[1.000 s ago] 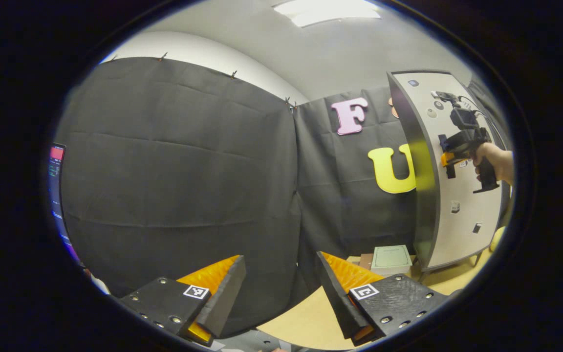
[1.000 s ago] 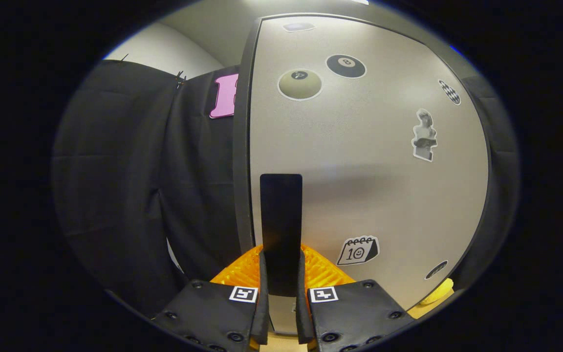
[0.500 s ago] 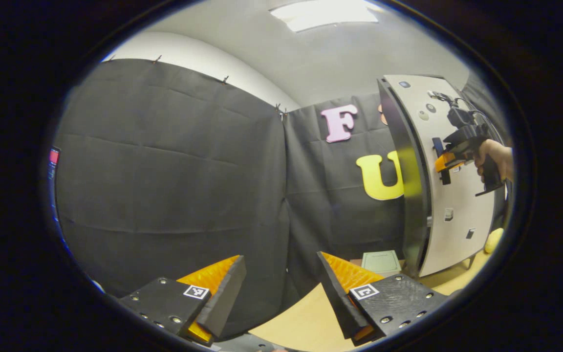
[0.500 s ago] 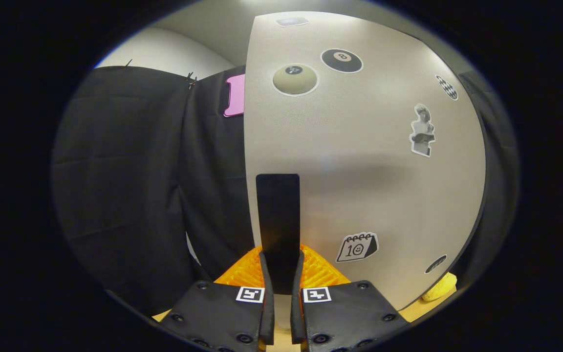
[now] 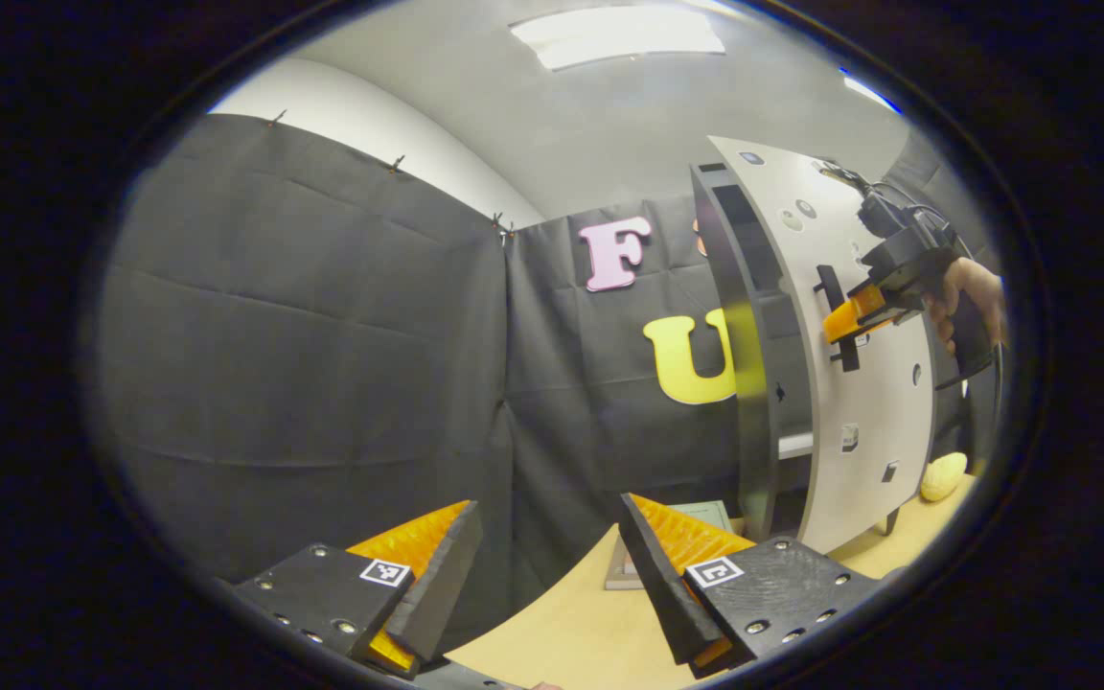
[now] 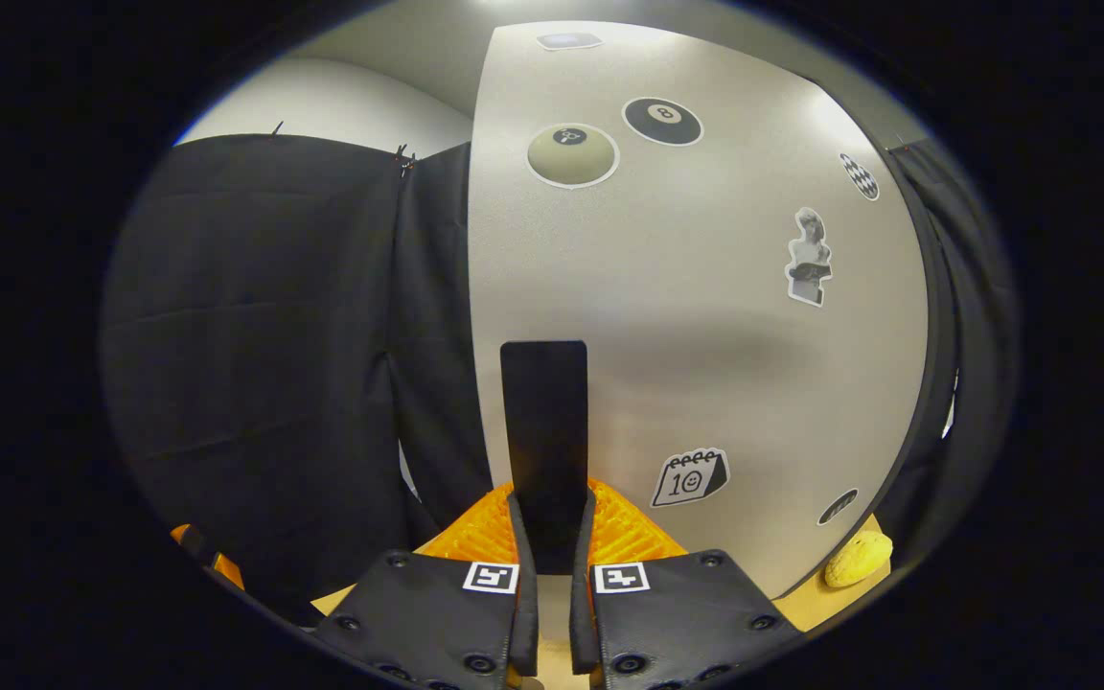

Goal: Open the cabinet door with the right hand, grasp the bottle in the cabinet with the left hand and place it on the coaster, then close the cabinet door with the right hand.

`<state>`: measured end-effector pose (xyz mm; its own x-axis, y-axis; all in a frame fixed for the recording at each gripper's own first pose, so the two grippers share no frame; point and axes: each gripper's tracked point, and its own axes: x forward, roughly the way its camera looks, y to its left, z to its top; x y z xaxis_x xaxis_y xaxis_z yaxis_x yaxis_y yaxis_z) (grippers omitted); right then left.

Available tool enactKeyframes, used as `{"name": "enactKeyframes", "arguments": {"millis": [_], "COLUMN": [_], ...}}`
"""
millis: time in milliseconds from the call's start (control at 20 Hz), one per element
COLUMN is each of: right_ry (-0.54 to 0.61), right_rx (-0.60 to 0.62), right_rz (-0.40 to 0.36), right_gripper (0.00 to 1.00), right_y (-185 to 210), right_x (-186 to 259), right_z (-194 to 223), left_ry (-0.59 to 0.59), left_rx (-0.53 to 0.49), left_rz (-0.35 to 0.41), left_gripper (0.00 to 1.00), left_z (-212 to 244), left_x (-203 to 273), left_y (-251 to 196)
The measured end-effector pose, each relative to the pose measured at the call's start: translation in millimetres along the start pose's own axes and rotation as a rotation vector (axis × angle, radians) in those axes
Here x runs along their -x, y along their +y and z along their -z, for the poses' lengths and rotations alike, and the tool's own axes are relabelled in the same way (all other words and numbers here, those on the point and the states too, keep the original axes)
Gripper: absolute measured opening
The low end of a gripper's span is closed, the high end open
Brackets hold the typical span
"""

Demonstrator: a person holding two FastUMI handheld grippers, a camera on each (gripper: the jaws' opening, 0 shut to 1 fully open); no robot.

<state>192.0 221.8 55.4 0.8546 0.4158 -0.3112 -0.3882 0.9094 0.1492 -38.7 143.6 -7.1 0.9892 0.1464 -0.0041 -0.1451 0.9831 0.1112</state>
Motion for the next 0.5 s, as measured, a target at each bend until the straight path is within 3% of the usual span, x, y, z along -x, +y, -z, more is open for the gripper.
{"name": "enactKeyframes", "arguments": {"millis": [500], "right_ry": [0.020], "right_rx": [0.015], "right_rz": [-0.105], "right_gripper": [0.15], "right_y": [-7], "right_x": [5], "right_z": [-3], "left_ry": [-0.013], "left_rx": [-0.002], "left_rz": [0.111], "left_gripper": [0.87], "left_z": [-13], "left_x": [-11], "left_y": [-73]}}
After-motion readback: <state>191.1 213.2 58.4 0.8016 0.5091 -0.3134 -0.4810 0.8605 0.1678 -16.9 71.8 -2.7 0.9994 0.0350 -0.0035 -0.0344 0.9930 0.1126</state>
